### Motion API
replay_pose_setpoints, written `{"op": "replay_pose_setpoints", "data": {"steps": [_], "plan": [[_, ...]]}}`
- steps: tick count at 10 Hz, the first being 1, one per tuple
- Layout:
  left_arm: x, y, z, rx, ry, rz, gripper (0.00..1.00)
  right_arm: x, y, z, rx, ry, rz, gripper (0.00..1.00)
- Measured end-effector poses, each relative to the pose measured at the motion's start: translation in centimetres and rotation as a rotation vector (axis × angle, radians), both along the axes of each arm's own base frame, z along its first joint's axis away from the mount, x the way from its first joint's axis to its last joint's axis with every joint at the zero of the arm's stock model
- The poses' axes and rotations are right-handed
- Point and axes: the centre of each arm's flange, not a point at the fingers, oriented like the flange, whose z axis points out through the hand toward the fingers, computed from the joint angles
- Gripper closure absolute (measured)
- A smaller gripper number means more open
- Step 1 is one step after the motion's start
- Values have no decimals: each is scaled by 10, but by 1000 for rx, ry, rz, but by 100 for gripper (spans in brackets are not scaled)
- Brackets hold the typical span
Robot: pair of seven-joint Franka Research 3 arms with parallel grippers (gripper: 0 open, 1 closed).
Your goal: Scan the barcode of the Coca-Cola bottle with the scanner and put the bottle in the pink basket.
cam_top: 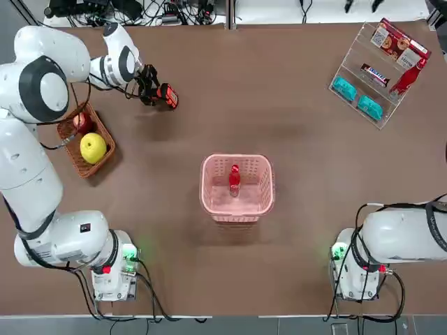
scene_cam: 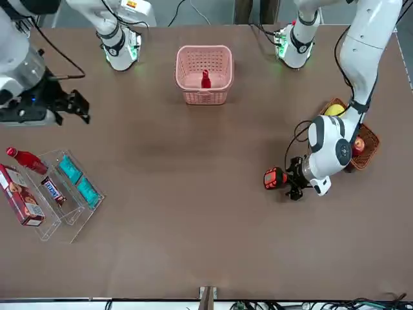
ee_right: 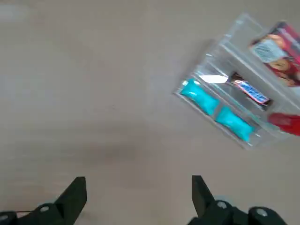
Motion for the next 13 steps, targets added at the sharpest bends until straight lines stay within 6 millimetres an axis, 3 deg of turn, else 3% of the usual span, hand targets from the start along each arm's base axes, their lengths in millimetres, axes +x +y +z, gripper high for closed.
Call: {"op": "replay_pose_setpoints", "data": {"steps": [2, 4, 6, 8, 13], "plan": [[3, 0, 11, 8, -17, -10, 0, -1, -45, 15, -6, 18, -46, 1], [5, 2, 32, 37, -24, -46, 0, -1, -77, 15, -5, 26, -73, 1], [10, 13, 67, 72, -45, -109, 0, 0, -79, 14, -5, 29, -74, 1], [16, 45, 104, 107, -97, -228, 0, 0, -74, 15, -4, 27, -68, 1], [20, 122, 184, 218, -225, -769, 0, 0, -67, 16, 4, 24, -58, 1]]}}
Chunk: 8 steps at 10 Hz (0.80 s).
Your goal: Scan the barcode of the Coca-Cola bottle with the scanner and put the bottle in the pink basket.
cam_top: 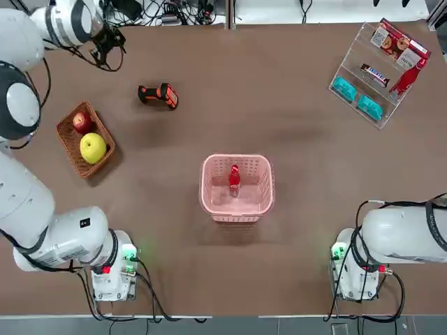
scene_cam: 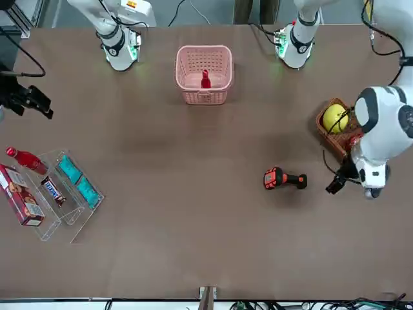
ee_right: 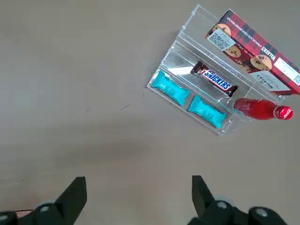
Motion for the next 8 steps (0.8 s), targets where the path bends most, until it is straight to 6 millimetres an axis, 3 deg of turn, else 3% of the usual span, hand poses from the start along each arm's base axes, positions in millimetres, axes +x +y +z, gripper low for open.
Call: {"op": "replay_pose_setpoints", "data": {"steps": [2, 5, 6, 8], "plan": [[10, 13, 51, 22, 6, -137, 0, 0, -3, 10, 0, -23, -5, 1], [4, 25, 155, 45, 14, -267, 0, 0, -5, 23, 0, -48, -8, 1], [-3, 24, 182, 42, 19, -304, 0, 0, -5, 23, 0, -46, -8, 1], [-17, 20, 217, 39, 39, -375, 0, 0, -5, 25, 1, -50, -8, 1]]}}
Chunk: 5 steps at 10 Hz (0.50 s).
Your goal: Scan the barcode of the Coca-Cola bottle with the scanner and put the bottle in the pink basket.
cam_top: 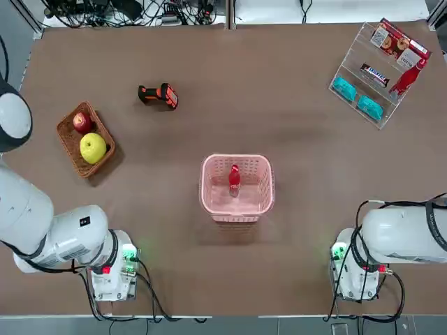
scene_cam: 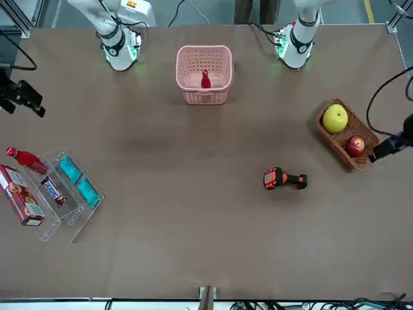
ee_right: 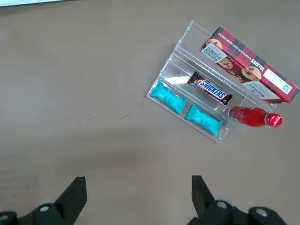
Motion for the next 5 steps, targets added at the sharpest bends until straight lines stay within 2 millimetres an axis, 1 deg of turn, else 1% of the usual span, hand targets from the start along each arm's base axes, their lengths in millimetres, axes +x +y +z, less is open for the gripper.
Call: {"op": "replay_pose_setpoints", "data": {"steps": [2, 3, 4, 5], "plan": [[-18, -9, 29, 9, 11, -27, 0, -1, -1, 7, 0, -8, -2, 1], [-25, -13, 39, 13, 11, -33, 0, -3, -2, 8, 0, 1, -5, 1], [-28, -15, 42, 14, 9, -35, 0, -5, -3, 11, 0, 7, -7, 1], [-26, -15, 37, 14, 7, -34, 0, -5, -2, 12, 1, 6, -5, 1]]}}
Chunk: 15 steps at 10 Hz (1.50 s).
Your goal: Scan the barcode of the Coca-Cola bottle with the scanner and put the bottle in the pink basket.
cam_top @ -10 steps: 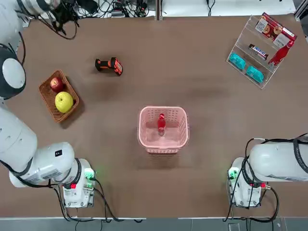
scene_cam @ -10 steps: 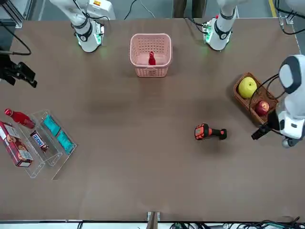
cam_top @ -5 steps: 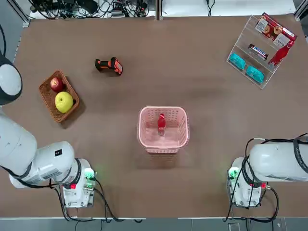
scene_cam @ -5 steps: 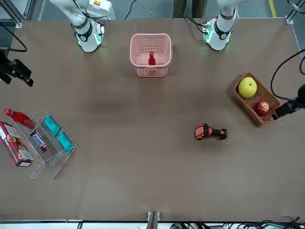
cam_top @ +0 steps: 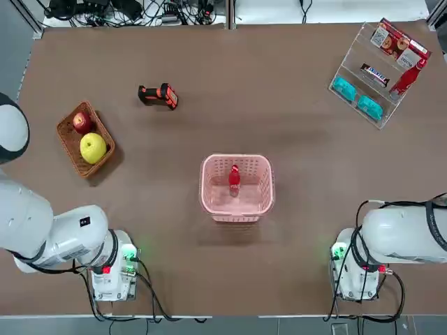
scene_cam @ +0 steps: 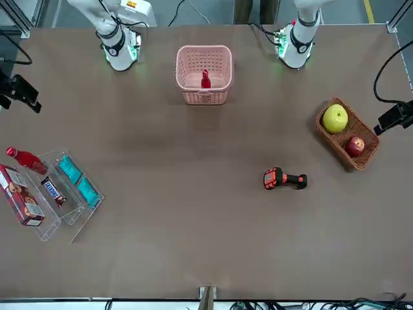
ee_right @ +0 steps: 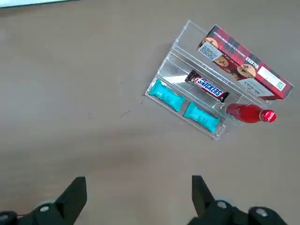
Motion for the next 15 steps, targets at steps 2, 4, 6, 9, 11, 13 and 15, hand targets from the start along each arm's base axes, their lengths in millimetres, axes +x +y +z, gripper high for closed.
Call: {"op": "replay_pose_setpoints", "data": {"steps": [2, 4, 6, 9, 11, 13, 15], "plan": [[8, 1, -22, -1, -12, 4, 0, 0, 7, 1, 0, 0, 13, 1], [11, -6, -32, -1, -13, -9, 0, -1, 5, 0, 0, 6, 10, 1], [12, -18, -32, -4, -14, -8, 0, -3, 6, -1, 0, 27, 10, 1], [11, -16, -29, -3, -21, -2, 0, -4, 5, -1, -1, 29, 9, 1], [11, -15, -27, -3, -23, 0, 0, -4, 5, -1, -1, 30, 8, 1], [11, -15, -27, -3, -23, 0, 0, -4, 5, -1, -1, 30, 8, 1], [11, -14, -27, -3, -23, 1, 0, -4, 5, -1, -1, 30, 8, 1]]}}
